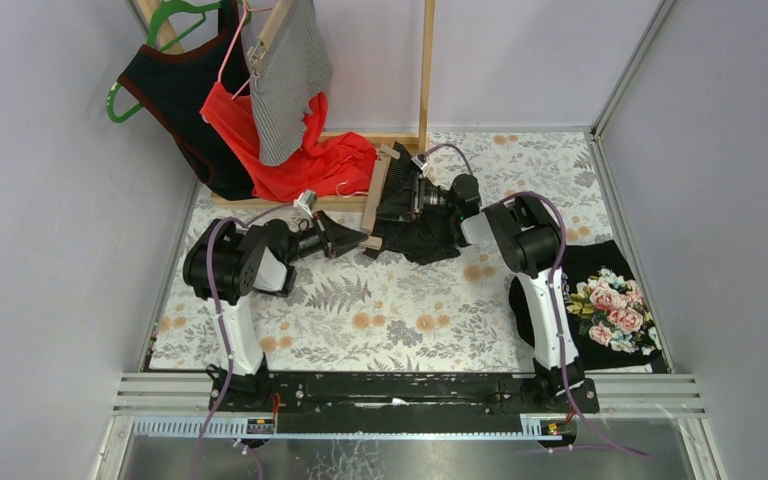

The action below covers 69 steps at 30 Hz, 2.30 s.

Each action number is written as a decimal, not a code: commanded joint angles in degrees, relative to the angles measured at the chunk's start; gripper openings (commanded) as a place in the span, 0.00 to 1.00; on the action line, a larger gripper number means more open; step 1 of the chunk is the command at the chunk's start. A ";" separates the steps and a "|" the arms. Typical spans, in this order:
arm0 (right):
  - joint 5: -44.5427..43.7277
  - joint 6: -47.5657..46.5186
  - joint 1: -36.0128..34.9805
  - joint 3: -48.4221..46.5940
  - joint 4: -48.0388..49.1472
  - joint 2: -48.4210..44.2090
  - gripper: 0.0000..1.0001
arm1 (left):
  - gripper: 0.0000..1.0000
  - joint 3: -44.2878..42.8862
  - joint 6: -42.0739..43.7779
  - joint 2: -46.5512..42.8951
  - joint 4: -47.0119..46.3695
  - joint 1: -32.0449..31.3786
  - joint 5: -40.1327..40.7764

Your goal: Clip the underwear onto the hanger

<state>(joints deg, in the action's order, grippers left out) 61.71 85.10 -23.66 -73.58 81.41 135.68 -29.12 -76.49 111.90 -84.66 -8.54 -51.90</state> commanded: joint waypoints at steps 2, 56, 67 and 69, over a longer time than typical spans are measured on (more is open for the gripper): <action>0.36 -6.00 1.78 4.08 -0.21 -6.74 0.52 | 0.00 -3.07 1.37 -1.56 1.89 1.47 1.63; -61.61 -90.99 -22.19 29.03 -27.96 -31.00 0.74 | 0.00 -13.99 2.37 7.19 9.56 4.87 -4.64; -67.43 -100.04 -25.95 25.09 -23.54 -24.37 0.67 | 0.00 -15.89 0.36 9.82 8.54 5.77 -6.18; -67.62 -100.86 -26.09 23.51 -24.94 -23.51 0.67 | 0.00 -15.80 0.37 9.97 8.55 5.87 -6.35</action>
<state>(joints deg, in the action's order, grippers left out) -2.90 -11.86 -49.17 -46.02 52.18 111.07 -43.42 -76.23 121.34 -73.43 -3.27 -57.04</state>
